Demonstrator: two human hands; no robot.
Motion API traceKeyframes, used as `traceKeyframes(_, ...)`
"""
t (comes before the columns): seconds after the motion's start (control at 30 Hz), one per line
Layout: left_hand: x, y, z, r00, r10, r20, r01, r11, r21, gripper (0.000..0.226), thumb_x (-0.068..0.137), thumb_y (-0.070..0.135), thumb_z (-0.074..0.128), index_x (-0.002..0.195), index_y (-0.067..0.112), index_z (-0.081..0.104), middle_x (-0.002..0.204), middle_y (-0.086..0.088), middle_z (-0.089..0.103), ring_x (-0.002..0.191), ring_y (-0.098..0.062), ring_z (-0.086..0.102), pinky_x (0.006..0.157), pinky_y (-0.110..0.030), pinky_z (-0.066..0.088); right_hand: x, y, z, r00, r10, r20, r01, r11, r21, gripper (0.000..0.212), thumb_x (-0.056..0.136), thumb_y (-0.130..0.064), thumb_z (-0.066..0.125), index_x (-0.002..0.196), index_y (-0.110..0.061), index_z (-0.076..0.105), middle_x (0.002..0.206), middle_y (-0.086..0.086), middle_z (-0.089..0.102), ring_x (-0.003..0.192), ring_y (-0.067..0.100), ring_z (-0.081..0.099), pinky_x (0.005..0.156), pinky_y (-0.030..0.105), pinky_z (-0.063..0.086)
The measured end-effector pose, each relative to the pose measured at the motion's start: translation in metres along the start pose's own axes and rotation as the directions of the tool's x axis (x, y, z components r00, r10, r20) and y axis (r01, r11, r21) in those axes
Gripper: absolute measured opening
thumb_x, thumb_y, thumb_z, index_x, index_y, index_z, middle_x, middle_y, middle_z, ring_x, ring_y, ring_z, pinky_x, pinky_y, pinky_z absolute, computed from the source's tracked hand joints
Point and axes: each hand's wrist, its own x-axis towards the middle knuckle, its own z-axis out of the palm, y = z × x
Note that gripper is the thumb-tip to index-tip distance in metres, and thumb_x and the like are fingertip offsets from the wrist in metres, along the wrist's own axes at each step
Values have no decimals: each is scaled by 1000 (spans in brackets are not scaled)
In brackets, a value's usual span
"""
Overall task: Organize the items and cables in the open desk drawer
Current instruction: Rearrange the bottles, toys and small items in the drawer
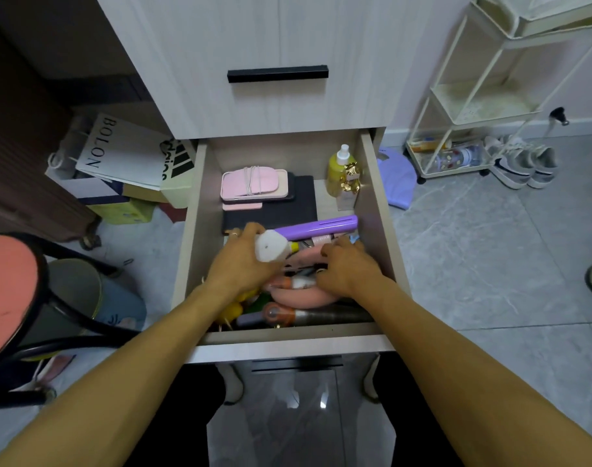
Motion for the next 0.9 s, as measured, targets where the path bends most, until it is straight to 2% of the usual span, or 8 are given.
traceKeyframes(0.1, -2, -4, -15, 1000, 23, -19, -20, 993, 118, 69, 76, 40, 78, 132, 26, 40, 125, -7, 44, 108, -27, 53, 85, -38, 50, -8, 0, 2, 998, -30, -60, 33, 998, 53, 43, 88, -37, 58, 126, -16, 57, 128, 9, 49, 109, 24, 50, 89, 33, 46)
traceKeyframes(0.23, 4, -3, -24, 997, 64, 45, -75, 946, 316, 63, 80, 36, 75, 131, 20, 41, 125, -11, 46, 110, -32, 55, 86, -41, 49, -14, -6, 4, 973, -141, -184, 173, 970, 171, 49, 82, -59, 54, 114, -24, 64, 116, -1, 55, 105, 18, 49, 91, 36, 46)
traceKeyframes(0.33, 7, -5, -25, 997, 42, 64, -62, 934, 351, 55, 80, 30, 76, 123, 17, 43, 124, -12, 47, 109, -32, 55, 86, -41, 50, -19, -5, 1, 949, -314, -36, 316, 947, 56, 62, 71, -78, 49, 120, -42, 60, 113, -11, 61, 109, 15, 51, 100, 43, 42)
traceKeyframes(0.43, 9, -9, -24, 999, 18, 26, -26, 948, 318, 51, 79, 29, 77, 115, 17, 44, 122, -12, 47, 106, -31, 55, 88, -41, 51, -26, 2, -3, 933, -352, 73, 350, 936, 38, 60, 75, -59, 65, 131, -46, 50, 117, -11, 61, 110, 12, 53, 100, 35, 44)
traceKeyframes(0.53, 14, -9, -25, 999, -13, 38, 1, 951, 310, 46, 82, 26, 74, 115, 16, 44, 123, -14, 46, 103, -32, 56, 88, -42, 51, -29, 15, -5, 963, -229, -139, 246, 961, 124, 44, 78, -28, 69, 121, -30, 63, 111, -2, 65, 101, 18, 62, 84, 35, 53)
traceKeyframes(0.7, 17, -13, -20, 990, -97, 103, 45, 907, 420, 52, 85, 19, 71, 130, 13, 44, 130, -16, 45, 112, -34, 57, 97, -43, 49, -25, 14, -6, 951, -51, -306, 121, 969, 215, 25, 81, -25, 67, 104, -17, 65, 105, 5, 66, 95, 25, 63, 80, 41, 55)
traceKeyframes(0.8, 17, -15, -16, 993, -82, 86, 37, 901, 432, 52, 85, 15, 71, 130, 12, 46, 132, -16, 45, 114, -35, 56, 99, -44, 48, -21, 9, -4, 951, -46, -306, 77, 993, 89, 33, 79, -31, 66, 109, -16, 63, 107, 6, 62, 102, 26, 58, 85, 41, 53)
traceKeyframes(0.9, 16, -13, -17, 995, -70, 69, 36, 910, 414, 50, 83, 13, 72, 127, 10, 49, 131, -16, 45, 113, -34, 56, 100, -44, 48, -23, 5, -5, 984, -84, -155, 61, 987, -148, 53, 78, -53, 62, 122, -24, 58, 116, 2, 60, 112, 26, 54, 107, 47, 33)
